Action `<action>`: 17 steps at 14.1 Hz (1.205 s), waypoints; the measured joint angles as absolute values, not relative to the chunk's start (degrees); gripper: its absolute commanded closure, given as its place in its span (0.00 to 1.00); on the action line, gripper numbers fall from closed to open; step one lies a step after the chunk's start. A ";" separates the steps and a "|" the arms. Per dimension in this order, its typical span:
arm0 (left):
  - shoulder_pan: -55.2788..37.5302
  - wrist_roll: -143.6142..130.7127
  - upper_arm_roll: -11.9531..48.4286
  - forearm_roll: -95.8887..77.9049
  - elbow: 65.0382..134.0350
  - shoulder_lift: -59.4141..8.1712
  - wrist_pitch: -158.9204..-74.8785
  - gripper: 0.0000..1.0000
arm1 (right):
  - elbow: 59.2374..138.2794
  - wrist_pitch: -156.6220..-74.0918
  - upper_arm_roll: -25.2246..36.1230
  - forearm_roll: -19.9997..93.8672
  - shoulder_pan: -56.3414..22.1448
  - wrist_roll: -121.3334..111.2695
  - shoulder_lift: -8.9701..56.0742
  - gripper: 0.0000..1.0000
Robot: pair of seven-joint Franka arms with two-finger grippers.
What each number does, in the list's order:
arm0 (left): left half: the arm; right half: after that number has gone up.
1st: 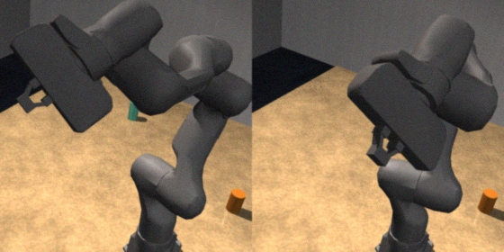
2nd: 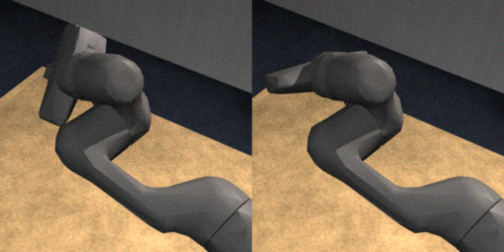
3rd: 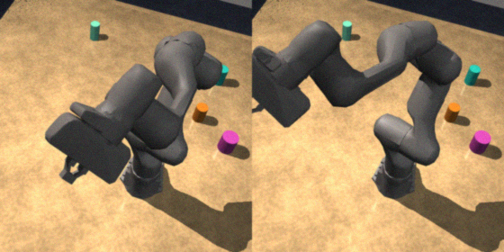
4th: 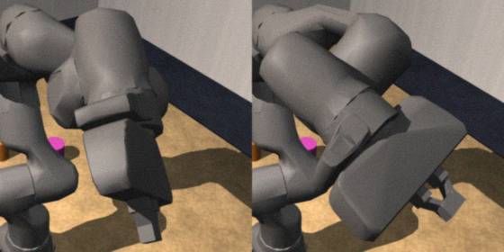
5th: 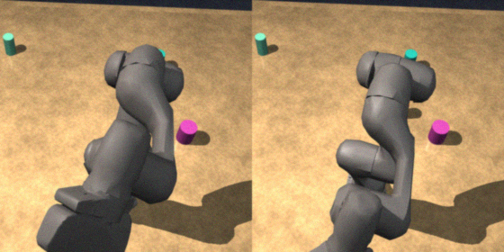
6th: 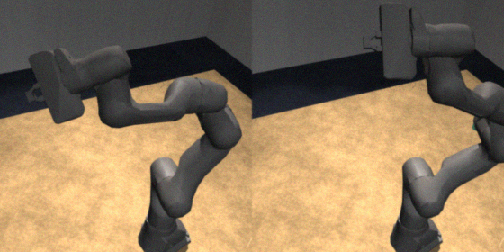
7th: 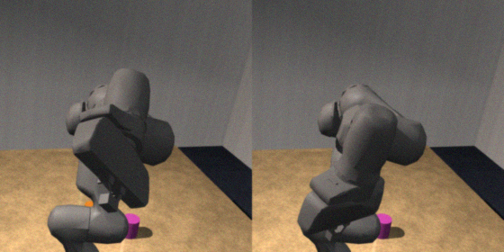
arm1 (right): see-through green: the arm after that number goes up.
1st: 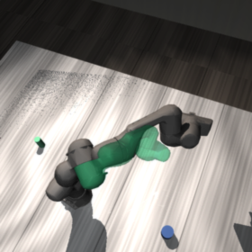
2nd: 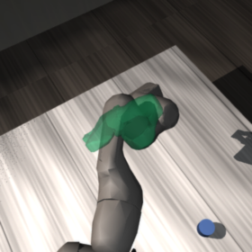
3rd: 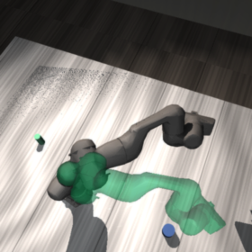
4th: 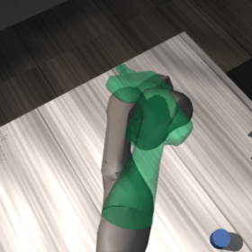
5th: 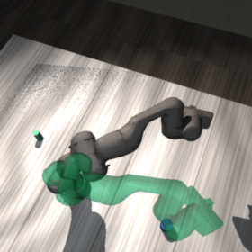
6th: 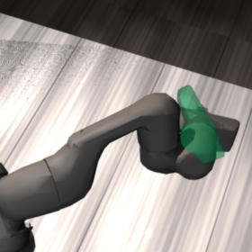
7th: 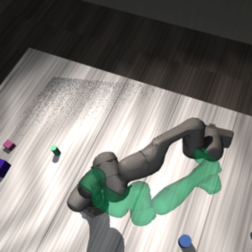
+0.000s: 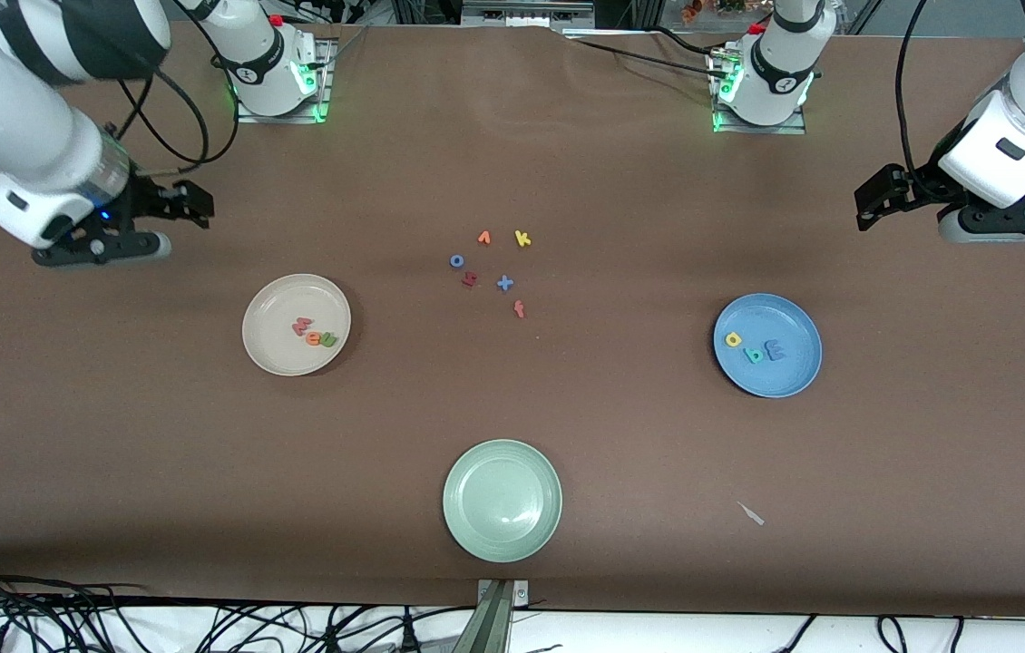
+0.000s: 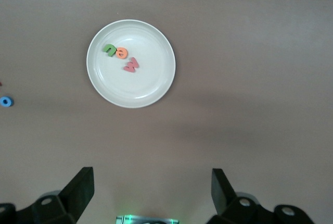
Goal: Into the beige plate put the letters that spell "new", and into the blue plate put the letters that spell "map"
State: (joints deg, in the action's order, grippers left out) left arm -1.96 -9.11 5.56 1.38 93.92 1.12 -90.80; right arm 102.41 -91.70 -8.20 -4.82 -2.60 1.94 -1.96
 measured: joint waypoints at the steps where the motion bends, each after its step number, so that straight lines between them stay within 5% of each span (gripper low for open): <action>1: -1.96 -9.10 5.56 1.38 93.92 1.12 -90.76 0.00 | 101.60 -89.81 -7.89 -4.82 -2.62 1.93 -3.33 0.00; 17: -1.97 -9.02 5.56 1.38 93.92 1.12 -90.03 0.00 | 89.21 -82.09 -4.97 -2.46 1.19 1.85 -0.69 0.00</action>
State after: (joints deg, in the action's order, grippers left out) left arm -1.97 -9.02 5.56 1.38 93.92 1.12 -90.03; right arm 89.21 -82.09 -4.97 -2.46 1.19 1.85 -0.69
